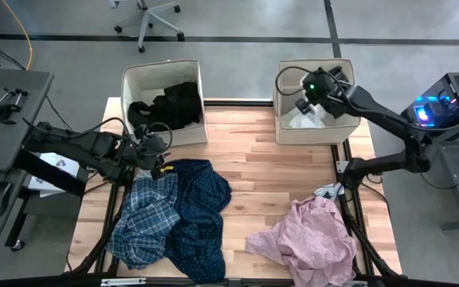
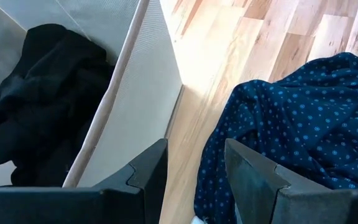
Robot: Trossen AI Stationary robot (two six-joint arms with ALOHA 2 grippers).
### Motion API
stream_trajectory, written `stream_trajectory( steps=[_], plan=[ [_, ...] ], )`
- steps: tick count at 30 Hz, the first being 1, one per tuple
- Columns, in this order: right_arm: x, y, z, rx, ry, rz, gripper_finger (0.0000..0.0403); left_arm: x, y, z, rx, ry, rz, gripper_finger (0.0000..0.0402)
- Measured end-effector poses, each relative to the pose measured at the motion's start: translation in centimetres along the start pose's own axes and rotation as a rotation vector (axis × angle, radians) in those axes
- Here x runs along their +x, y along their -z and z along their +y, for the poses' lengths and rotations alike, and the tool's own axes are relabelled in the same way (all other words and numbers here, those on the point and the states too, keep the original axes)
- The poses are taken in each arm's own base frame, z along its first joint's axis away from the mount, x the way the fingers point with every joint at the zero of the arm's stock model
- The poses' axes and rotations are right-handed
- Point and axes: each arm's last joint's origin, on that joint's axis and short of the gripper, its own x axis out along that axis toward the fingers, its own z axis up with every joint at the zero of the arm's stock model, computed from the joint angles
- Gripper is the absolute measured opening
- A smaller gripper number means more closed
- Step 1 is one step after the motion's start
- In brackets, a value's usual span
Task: Sort clothes
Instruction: Put the pair of white socks into the right laundry bin, then put the left white stripe sock into the right laundry bin
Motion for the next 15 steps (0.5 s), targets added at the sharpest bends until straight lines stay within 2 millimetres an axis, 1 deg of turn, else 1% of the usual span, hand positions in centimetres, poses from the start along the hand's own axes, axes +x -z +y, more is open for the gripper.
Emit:
stream_trajectory(
  steps=[4, 8, 10, 12, 15],
  plan=[
    [0.2, 0.1, -0.3, 0.018, -0.009, 0.012, 0.0157, 0.0, 0.0, 0.0, -0.001, 0.001, 0.000, 0.0149],
    [-0.4, 0.1, -0.1, 0.020, -0.042, -0.011, 0.0168, 0.0, 0.0, -0.1, -0.019, 0.024, 0.010, 0.0149],
    [-0.9, 0.0, 0.7, 0.006, -0.116, -0.038, 0.0169, 0.0, 0.1, -0.2, -0.034, 0.080, 0.035, 0.0149],
    [-1.8, -0.4, 1.9, -0.012, -0.238, -0.091, 0.0169, -0.1, 0.2, -0.6, -0.045, 0.183, 0.077, 0.0149],
    [-3.4, -0.9, 4.6, -0.059, -0.434, -0.225, 0.0169, -0.6, 0.6, -1.5, -0.052, 0.367, 0.153, 0.0149]
  ],
)
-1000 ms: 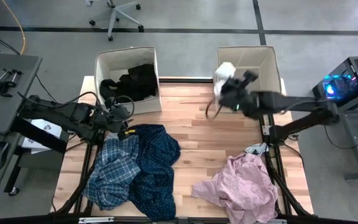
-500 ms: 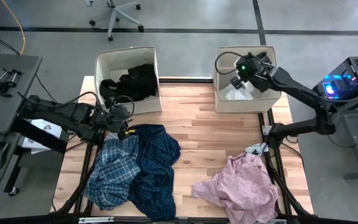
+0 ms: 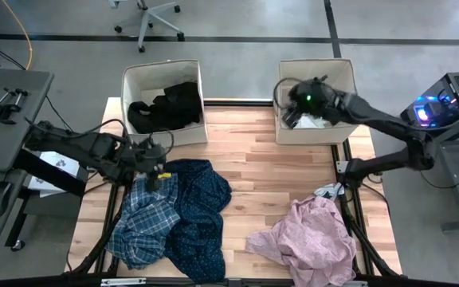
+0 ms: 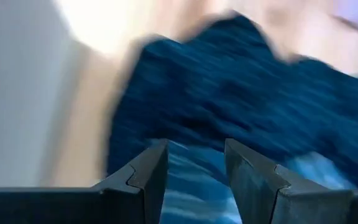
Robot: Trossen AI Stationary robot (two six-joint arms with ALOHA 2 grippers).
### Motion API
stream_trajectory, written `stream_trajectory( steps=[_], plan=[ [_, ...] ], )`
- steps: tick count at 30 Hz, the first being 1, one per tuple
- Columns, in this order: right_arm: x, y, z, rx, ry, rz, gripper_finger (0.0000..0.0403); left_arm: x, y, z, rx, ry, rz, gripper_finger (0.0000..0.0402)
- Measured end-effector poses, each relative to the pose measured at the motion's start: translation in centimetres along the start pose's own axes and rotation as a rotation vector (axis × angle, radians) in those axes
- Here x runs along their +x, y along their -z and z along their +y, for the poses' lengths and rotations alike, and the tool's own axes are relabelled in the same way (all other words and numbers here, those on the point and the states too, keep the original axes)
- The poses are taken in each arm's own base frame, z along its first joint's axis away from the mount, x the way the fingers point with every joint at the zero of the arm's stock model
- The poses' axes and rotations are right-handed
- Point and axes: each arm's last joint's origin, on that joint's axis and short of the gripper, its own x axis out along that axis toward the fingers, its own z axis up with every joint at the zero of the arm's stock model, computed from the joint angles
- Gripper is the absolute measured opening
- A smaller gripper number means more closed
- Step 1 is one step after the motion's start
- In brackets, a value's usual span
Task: Sort clothes
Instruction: Put the left white stripe sock into the right laundry bin
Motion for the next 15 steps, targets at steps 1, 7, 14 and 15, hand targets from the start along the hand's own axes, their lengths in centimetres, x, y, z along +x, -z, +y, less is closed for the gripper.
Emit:
stream_trajectory(
  steps=[1, 7, 14, 15],
  plan=[
    [-0.1, -0.2, 1.2, -0.027, -0.058, -0.049, 0.0169, -0.1, 0.2, -0.4, -0.005, 0.046, 0.021, 0.0149],
    [-0.5, 0.4, 8.9, -0.138, -0.362, -0.363, 0.0169, -0.4, 1.4, -1.7, -0.125, 0.096, 0.101, 0.0149],
    [-0.1, 3.5, 15.0, -0.176, -0.535, -0.524, 0.0169, 3.0, 5.1, -0.9, -0.319, -0.139, 0.305, 0.0140],
    [0.1, 4.0, 15.6, -0.184, -0.547, -0.522, 0.0169, 3.7, 5.8, -0.6, -0.327, -0.186, 0.341, 0.0137]
  ],
)
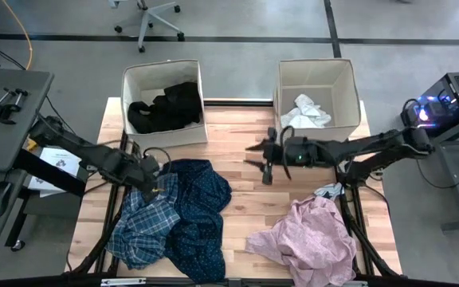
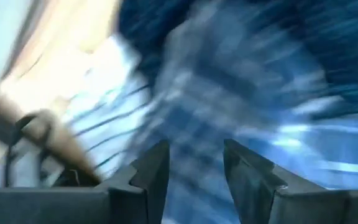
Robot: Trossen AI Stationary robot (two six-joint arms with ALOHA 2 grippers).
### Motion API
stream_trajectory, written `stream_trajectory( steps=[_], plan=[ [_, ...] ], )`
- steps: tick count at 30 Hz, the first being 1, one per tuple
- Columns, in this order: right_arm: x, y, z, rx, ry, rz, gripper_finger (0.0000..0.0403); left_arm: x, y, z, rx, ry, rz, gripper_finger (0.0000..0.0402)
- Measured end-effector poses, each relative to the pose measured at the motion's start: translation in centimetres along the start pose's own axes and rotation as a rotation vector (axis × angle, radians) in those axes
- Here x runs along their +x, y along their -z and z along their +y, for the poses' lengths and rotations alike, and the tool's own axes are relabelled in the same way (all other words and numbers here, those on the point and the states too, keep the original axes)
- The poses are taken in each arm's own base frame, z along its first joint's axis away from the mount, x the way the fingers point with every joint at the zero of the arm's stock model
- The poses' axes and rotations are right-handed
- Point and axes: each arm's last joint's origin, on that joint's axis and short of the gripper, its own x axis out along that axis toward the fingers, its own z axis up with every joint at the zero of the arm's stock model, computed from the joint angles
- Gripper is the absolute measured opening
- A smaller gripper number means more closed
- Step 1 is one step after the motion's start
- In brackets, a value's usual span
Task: Sort clothes
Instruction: Put the left white stripe sock into the right laundry bin
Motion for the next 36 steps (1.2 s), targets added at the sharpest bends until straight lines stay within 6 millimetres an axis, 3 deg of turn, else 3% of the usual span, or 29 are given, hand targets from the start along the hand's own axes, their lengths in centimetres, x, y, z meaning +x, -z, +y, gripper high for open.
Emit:
stream_trajectory(
  steps=[3, 8, 17, 21, 25, 30, 36],
  plan=[
    [0.5, 1.1, 1.1, -0.013, -0.029, 0.017, 0.0169, 2.1, 0.5, 0.4, -0.005, -0.126, 0.008, 0.0126],
    [1.5, 2.1, 1.8, -0.019, -0.034, 0.057, 0.0169, 3.6, 0.2, 0.3, -0.015, -0.230, -0.130, 0.0118],
    [1.9, 2.2, 1.9, -0.017, -0.032, 0.048, 0.0169, 6.3, 0.1, 1.5, -0.110, -0.270, -0.120, 0.0108],
    [1.9, 2.2, 1.9, -0.017, -0.033, 0.047, 0.0169, 7.5, -0.1, 2.1, -0.150, -0.263, -0.122, 0.0083],
    [1.9, 2.2, 1.9, -0.014, -0.033, 0.048, 0.0169, 8.1, -0.2, 2.1, -0.136, -0.200, -0.077, 0.0028],
    [1.9, 2.2, 1.9, 0.001, -0.032, 0.048, 0.0169, 7.4, -1.3, 1.1, -0.067, -0.112, -0.116, 0.0004],
    [1.7, 2.1, 2.6, -0.047, -0.076, 0.040, 0.0169, 2.4, -4.5, -1.0, -0.010, -0.042, -0.347, 0.0000]
  ],
)
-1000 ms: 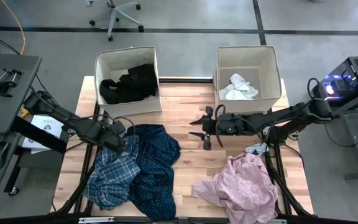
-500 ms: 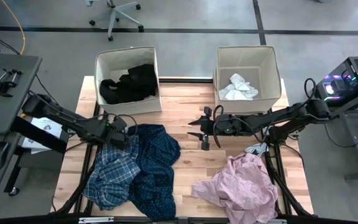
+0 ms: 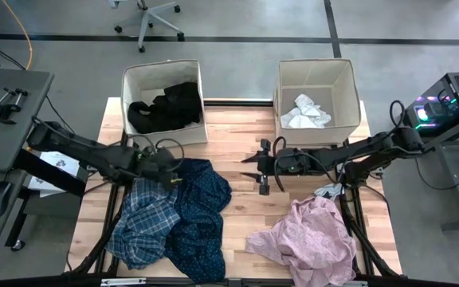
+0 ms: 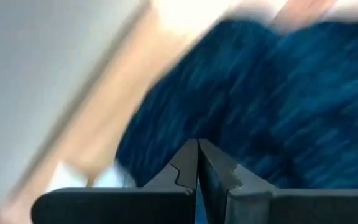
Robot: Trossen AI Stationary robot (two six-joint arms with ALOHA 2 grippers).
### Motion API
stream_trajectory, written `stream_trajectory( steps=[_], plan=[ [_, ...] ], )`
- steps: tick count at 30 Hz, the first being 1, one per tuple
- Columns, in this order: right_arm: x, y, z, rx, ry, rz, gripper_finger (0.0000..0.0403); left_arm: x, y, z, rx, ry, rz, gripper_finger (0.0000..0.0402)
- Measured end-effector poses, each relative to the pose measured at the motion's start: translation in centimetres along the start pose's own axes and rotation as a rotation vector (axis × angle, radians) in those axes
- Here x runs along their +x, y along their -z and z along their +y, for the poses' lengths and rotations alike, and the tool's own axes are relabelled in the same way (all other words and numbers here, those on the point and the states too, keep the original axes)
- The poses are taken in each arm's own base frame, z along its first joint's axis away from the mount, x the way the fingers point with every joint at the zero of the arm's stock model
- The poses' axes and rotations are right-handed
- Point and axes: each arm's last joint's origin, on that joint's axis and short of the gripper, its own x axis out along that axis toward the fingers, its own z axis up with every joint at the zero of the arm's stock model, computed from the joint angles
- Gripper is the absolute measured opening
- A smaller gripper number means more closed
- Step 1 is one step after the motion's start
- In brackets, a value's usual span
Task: Sort clothes
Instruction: Put the left white stripe sock into the right laundry bin
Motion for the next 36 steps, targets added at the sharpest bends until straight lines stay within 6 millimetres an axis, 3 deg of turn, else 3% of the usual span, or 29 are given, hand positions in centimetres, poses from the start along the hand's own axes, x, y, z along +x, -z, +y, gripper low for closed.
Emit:
stream_trajectory(
  steps=[4, 7, 14, 22, 27, 31, 36],
  plan=[
    [-0.1, -0.1, 0.5, -0.009, -0.019, -0.004, 0.0169, -2.6, -3.0, -1.5, 0.038, 0.113, -0.149, 0.0000],
    [-0.1, -0.1, 0.7, -0.011, -0.024, -0.005, 0.0169, -3.1, -3.3, -1.5, 0.037, 0.134, -0.142, 0.0000],
    [-0.1, -0.1, 0.7, -0.012, -0.025, -0.001, 0.0169, -1.2, 0.3, 0.9, -0.053, -0.110, 0.132, 0.0016],
    [-0.1, 0.0, 0.7, -0.010, -0.025, 0.001, 0.0169, 2.6, 4.3, 2.8, -0.186, -0.228, 0.245, 0.0125],
    [-0.1, 0.0, 0.7, 0.010, -0.025, 0.001, 0.0169, 4.5, 5.4, 3.5, -0.228, -0.228, 0.218, 0.0172],
    [-0.1, 0.0, 0.7, 0.013, -0.025, 0.002, 0.0169, 5.7, 6.4, 4.0, -0.221, -0.198, 0.263, 0.0155],
    [-0.1, 0.0, 0.7, 0.013, -0.025, 0.001, 0.0169, 6.0, 6.5, 4.0, -0.185, -0.160, 0.276, 0.0047]
  ],
)
